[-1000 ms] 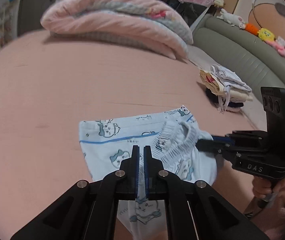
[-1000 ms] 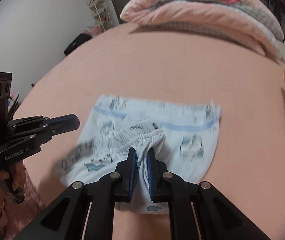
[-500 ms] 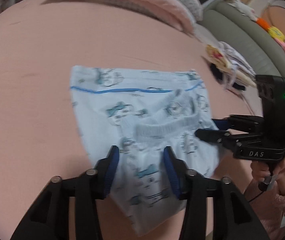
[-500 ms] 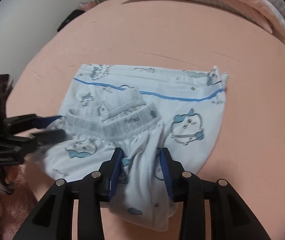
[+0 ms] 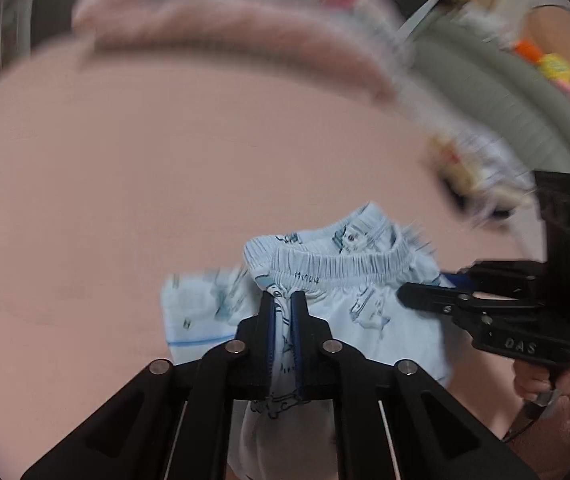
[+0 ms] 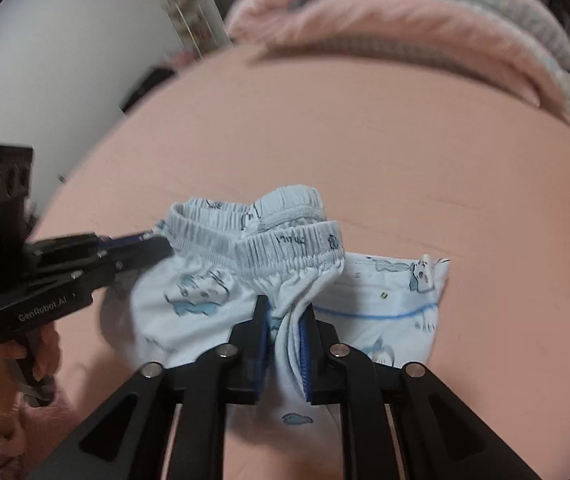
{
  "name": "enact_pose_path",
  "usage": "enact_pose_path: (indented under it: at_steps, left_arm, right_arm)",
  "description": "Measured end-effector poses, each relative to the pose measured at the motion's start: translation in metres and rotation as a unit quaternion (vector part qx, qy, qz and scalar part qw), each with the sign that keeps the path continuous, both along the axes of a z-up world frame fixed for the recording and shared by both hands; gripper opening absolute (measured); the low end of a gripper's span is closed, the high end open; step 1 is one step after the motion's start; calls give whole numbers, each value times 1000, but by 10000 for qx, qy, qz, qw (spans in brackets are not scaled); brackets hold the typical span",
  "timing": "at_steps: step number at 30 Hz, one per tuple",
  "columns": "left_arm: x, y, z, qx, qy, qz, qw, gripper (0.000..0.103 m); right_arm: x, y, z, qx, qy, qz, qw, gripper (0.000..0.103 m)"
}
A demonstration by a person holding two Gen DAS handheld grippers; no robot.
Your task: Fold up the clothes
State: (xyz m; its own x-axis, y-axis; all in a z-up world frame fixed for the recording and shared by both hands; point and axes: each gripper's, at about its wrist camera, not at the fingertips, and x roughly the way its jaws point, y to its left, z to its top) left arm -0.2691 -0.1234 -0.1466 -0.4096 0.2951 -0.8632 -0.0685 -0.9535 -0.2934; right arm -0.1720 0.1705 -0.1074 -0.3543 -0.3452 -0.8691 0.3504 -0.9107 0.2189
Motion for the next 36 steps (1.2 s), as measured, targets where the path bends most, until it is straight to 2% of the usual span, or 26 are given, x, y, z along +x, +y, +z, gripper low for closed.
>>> enact_pose_path:
  at_steps: [1,2,4,5,6,7,9,12,14,16,19,21,23,25,26,27,28,29,30,31,33,36]
  left_arm:
    - [-6,-2,-9,31,-133,-12,9999,13]
    - [-6,-3,-8,76,-93,-43,9999,13]
    - [3,-7,13,-71,140,69,9999,22]
    - [10,-10,25,-143,325,192,9992,30]
    - [17,-12,35,-123,487,350,9981,37]
    - [27,-13,44,-26,580,422,9974,38]
    - [44,-5,53,23,671,328,9972,38]
    - [76,13,56,-348,707,197,9967,38]
    - [98,10,54,-327,686,544,9956,38]
    - [114,6,43,-316,510,770,9952,38]
    - [125,7,17,-191,193,763,9967,38]
    - [125,10,15,-215,329,674,9970,38]
    - [126,16,21,-308,647,551,9959,38]
    - [124,22,23,-335,832,337,9954,38]
    - [123,25,24,-333,884,224,9953,34]
    - [122,28,24,-331,937,111,9950,11]
    - [120,29,23,-333,926,28,9951,6]
    - [119,30,22,-339,878,-38,9956,6]
    - [118,31,21,-344,831,-103,9959,6]
    - [117,32,20,-349,783,-169,9962,6]
    - [122,28,26,-252,847,-86,9961,6]
    - [123,9,28,-92,614,79,9980,5]
  right_arm:
    - [-10,-3,-17,221,-269,20,9994,21]
    - [-15,-2,-25,257,-395,-4,9989,21]
    - [-15,8,-19,-66,-340,-143,9993,22]
    - [-13,13,-12,-210,-241,-214,9993,22]
    - [-10,18,-2,-334,-67,-285,9990,24]
    - [-6,24,6,-433,58,-357,9984,29]
    - [3,33,19,-575,201,-503,9969,30]
    - [22,41,13,-490,192,-591,9969,30]
    - [36,45,5,-392,155,-631,9971,30]
    - [50,50,-2,-293,118,-671,9972,30]
    - [70,56,-13,-145,62,-731,9972,33]
    - [83,61,-20,-47,24,-771,9970,34]
    - [88,64,-23,-234,-23,-806,9965,34]
    - [89,60,-20,-343,124,-725,9967,37]
    - [88,55,-20,-297,173,-639,9974,41]
    - [86,51,-22,-234,171,-546,9981,45]
    - [84,46,-26,-140,138,-457,9988,45]
    - [81,41,-30,-34,133,-381,9992,44]
    - [80,37,-31,56,193,-303,9993,25]
    - [78,35,-30,69,250,-271,9993,17]
    - [74,36,-27,9,232,-306,9993,13]
    - [74,40,-19,234,384,-345,9984,12]
